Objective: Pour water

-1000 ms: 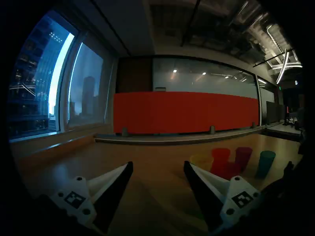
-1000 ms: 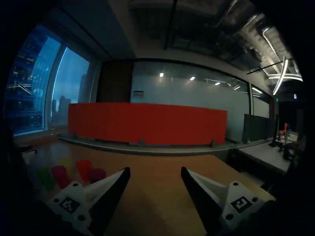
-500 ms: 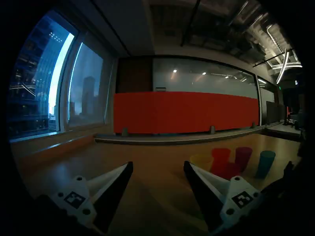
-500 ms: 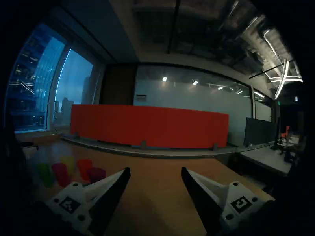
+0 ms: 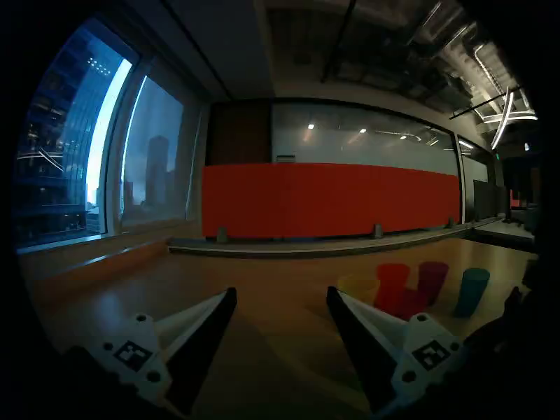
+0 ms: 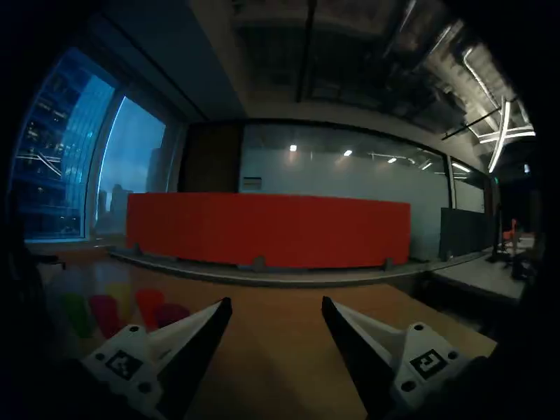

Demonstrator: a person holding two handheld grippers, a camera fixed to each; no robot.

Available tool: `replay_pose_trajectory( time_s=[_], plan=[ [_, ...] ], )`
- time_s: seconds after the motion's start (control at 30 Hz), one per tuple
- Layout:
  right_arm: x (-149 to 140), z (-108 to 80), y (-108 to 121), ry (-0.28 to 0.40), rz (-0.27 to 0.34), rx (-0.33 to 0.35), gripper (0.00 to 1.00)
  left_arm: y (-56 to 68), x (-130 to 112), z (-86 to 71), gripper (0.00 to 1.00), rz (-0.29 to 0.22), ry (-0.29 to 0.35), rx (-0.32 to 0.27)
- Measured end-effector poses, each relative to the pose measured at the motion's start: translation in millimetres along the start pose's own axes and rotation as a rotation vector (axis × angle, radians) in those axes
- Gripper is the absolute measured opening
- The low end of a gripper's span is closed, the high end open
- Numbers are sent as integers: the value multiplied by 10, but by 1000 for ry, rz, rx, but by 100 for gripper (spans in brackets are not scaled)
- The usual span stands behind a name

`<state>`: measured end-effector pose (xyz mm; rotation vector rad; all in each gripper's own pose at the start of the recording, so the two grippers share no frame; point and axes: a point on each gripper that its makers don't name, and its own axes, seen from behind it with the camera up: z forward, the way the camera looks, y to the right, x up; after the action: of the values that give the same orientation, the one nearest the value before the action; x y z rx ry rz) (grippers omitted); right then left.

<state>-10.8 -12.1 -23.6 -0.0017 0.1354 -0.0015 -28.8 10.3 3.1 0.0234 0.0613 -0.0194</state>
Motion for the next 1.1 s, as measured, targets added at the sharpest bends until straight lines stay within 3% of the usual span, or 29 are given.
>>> replay_pose_trajectory(
  time_s=[0.57,1.1],
  plan=[
    [-243,162,67,7,83,-37,100,-4,-6,0,96,0,0,0],
    [-535,212,160,-42,69,-53,100,-1,-4,0,95,0,0,0]
  ],
)
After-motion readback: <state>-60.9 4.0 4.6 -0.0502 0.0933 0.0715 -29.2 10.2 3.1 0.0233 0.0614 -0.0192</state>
